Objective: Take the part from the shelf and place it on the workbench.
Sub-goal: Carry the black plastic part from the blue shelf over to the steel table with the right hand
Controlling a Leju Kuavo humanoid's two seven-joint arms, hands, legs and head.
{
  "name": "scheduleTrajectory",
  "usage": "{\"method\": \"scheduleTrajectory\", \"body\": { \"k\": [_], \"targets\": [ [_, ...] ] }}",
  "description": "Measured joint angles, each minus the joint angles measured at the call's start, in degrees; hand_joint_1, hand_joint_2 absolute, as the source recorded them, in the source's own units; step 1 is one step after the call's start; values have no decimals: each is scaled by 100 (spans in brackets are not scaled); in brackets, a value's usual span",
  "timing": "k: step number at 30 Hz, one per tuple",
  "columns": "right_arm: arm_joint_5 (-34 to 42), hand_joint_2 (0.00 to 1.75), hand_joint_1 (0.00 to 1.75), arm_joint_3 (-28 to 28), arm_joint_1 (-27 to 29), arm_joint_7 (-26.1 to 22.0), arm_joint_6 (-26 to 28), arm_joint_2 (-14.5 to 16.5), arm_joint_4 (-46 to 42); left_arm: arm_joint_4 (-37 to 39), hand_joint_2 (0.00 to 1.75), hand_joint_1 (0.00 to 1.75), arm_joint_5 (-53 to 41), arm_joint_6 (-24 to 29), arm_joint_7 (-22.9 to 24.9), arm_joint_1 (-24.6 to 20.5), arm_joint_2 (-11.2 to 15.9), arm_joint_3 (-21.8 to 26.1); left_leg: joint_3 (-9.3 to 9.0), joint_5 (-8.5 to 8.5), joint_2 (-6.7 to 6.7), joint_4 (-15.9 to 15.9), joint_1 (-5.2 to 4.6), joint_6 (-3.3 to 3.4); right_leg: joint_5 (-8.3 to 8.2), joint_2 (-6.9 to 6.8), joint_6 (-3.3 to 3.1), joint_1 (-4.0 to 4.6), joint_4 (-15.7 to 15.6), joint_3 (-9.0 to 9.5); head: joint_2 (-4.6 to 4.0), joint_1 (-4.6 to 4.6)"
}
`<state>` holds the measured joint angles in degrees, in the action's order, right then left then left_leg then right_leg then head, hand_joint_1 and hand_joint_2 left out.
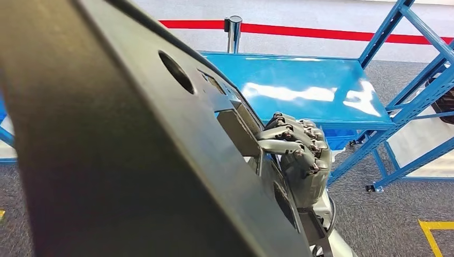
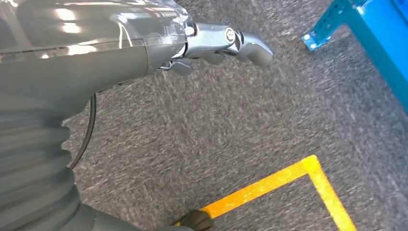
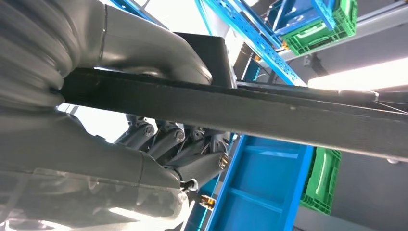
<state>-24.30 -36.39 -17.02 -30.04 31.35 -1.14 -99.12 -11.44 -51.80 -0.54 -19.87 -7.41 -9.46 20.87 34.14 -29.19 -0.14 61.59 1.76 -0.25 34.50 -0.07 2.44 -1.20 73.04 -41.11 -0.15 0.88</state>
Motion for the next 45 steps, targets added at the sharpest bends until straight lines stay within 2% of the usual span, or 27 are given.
{"method": "scheduleTrajectory", "body": {
  "k": [1, 2, 3, 6, 8, 10, 11, 13, 15, 16, 17, 18, 19, 21, 23, 25, 27, 29, 31, 32, 33, 35, 37, 39, 41, 43, 45],
  "targets": [
    [0, 175, 162, 5, 0, 2, 1, 0, 0, 1, 175, 0, 0, 0, 3, 3, 0, 1, 48, 36, 4, 2, -19, 14, 73, 0, -6, 1, 224, -31, 0, 22],
    [0, 175, 162, 8, 0, 3, 1, 0, 0, 1, 175, 0, 0, 1, 5, 4, 0, 1, 90, 69, 5, 4, -36, 19, 42, 0, -17, 4, 249, 35, 0, 36],
    [0, 175, 162, 9, 0, 4, 1, 0, 0, 1, 175, 0, 0, 1, 6, 5, 0, 2, 122, 99, 4, 4, -51, 20, -75, 1, -39, 11, 51, 211, 0, 49],
    [0, 175, 162, 13, -19, 5, 2, 3, -1, -1, 175, 0, 0, 1, 7, 0, -5, 2, 174, 175, -1, -4, -68, -15, -370, 10, -156, 92, -1065, 954, 0, 72],
    [0, 175, 162, 21, -34, 5, 3, 7, -3, -1, 175, 0, 0, 2, 8, -6, -10, 2, 198, 246, 0, -29, -59, -86, -377, 16, -197, 150, -1370, 1109, 0, 83],
    [0, 175, 162, 31, -36, 5, 4, 10, -4, 0, 175, 0, 0, 2, 13, -9, -9, 1, 219, 300, 2, -53, -51, -163, -452, 13, -208, 133, -1432, 1075, 0, 86],
    [0, 175, 162, 35, -36, 5, 5, 11, -4, 1, 175, 0, 0, 1, 18, -8, -7, 0, 242, 244, 2, -14, -55, -188, -494, 8, -217, 105, -1464, 1052, 0, 75],
    [0, 175, 162, 45, -30, 5, 13, 16, -4, 1, 175, 0, 1, 0, 28, -7, -3, 0, 368, -117, 2, 365, -61, -209, -580, -9, -246, 50, -1506, 985, 0, 23],
    [-3, 175, 162, 54, -13, 5, 36, 18, -4, 1, 175, 0, 2, 0, 39, -1, 3, 0, 549, -560, -1, 1065, -64, -222, -649, -18, -279, 60, -1499, 893, 0, -14],
    [-7, 175, 162, 57, 3, 5, 54, 18, -4, 1, 175, 0, 5, 1, 43, 4, 9, 0, 584, -659, -1, 1326, -61, -232, -688, -21, -283, 60, -1493, 843, 0, -21],
    [-10, 175, 162, 59, 23, 5, 73, 17, -5, 1, 175, 0, 8, 1, 46, 9, 18, 0, 535, -638, 0, 1401, -51, -246, -726, -21, -279, 55, -1484, 789, 0, -23],
    [-13, 175, 162, 61, 45, 5, 88, 17, -5, 1, 175, 0, 11, 2, 46, 12, 30, 1, 390, -520, 1, 1265, -35, -262, -757, -21, -267, 45, -1467, 736, 0, -26],
    [-16, 175, 162, 62, 63, 4, 99, 18, -7, 1, 175, 0, 14, 3, 45, 13, 43, 1, 161, -363, 4, 940, -12, -285, -779, -20, -252, 33, -1436, 684, 0, -27],
    [-30, 175, 162, 62, 83, -1, 107, 21, -13, 1, 175, 0, 10, 7, 44, 10, 62, 2, -269, -225, 1, 243, 13, -329, -802, -18, -204, 33, -1342, 573, 0, -42],
    [-49, 175, 162, 59, 99, -12, 111, 31, -17, 2, 175, 0, 0, 11, 44, 21, 73, 3, -387, -260, -16, -40, 9, -322, -843, -17, -146, 55, -1270, 491, 0, -49],
    [-62, 175, 162, 55, 123, -28, 118, 39, -17, 2, 175, 0, -4, 11, 33, 36, 87, 5, -320, -226, -27, -43, 4, -242, -884, -17, -100, 55, -1253, 452, 0, -37],
    [-66, 175, 162, 51, 143, -51, 134, 43, -17, 0, 175, 0, -3, 8, -15, 35, 113, 8, -246, -164, -20, -44, 6, -126, -719, -15, -68, 45, -1082, 357, 0, -8],
    [-63, 175, 162, 48, 162, -72, 159, 50, -14, -2, 175, 0, 0, 10, -59, 36, 155, 13, -152, -97, -7, -45, 4, -29, -311, -13, -48, 40, -484, 116, 0, 44],
    [-54, 175, 162, 43, 184, -82, 179, 62, 8, -2, 175, 0, 2, 18, -58, 44, 199, 16, -65, -38, 2, -42, -7, 7, -2, -13, -44, 39, 181, -107, 0, 94],
    [-45, 175, 162, 40, 192, -87, 186, 74, 29, -2, 175, 0, -4, 21, -49, 47, 220, 16, -32, -13, 3, -42, -12, 8, 11, -13, -46, 40, 278, -95, 0, 115],
    [-33, 175, 162, 37, 194, -94, 191, 90, 52, -2, 175, 0, -11, 21, -41, 48, 240, 17, -10, 8, 2, -41, -16, 4, -73, -13, -54, 41, 158, 23, 0, 135],
    [56, 175, 162, 36, 181, -137, 187, 137, 91, -2, 175, 0, -45, 21, -31, 47, 271, 16, 9, 37, 0, -42, -19, -14, -377, -11, -96, 54, -588, 498, 0, 172],
    [263, 175, 162, 44, 168, -210, 142, 182, 112, -3, 175, 0, -84, 22, -31, 39, 296, 15, 33, 66, 11, -37, -32, -59, -525, -9, -144, 90, -1202, 824, 0, 196],
    [525, 175, 162, 56, 175, -289, 51, 221, 125, -4, 175, 0, -128, 23, -31, 33, 322, 8, 62, 110, 46, -52, -39, -130, -517, 16, -169, 121, -1333, 841, 0, 197],
    [707, 175, 162, 67, 192, -354, -18, 269, 129, -4, 175, 0, -183, 28, -31, 26, 344, -7, 78, 106, 75, -55, -35, -201, -564, 58, -200, 88, -1391, 834, 0, 173],
    [781, 175, 162, 81, 207, -398, -32, 323, 132, -5, 175, 0, -245, 43, -31, 15, 366, -26, 188, -129, 68, 249, -42, -230, -624, 89, -237, 48, -1452, 843, 0, 109],
    [835, 175, 162, 106, 248, -435, -37, 361, 147, -6, 175, 0, -351, 69, -22, 13, 398, -64, 450, -521, 45, 964, -49, -232, -651, 123, -269, 57, -1454, 824, 0, 39]
  ]
}}
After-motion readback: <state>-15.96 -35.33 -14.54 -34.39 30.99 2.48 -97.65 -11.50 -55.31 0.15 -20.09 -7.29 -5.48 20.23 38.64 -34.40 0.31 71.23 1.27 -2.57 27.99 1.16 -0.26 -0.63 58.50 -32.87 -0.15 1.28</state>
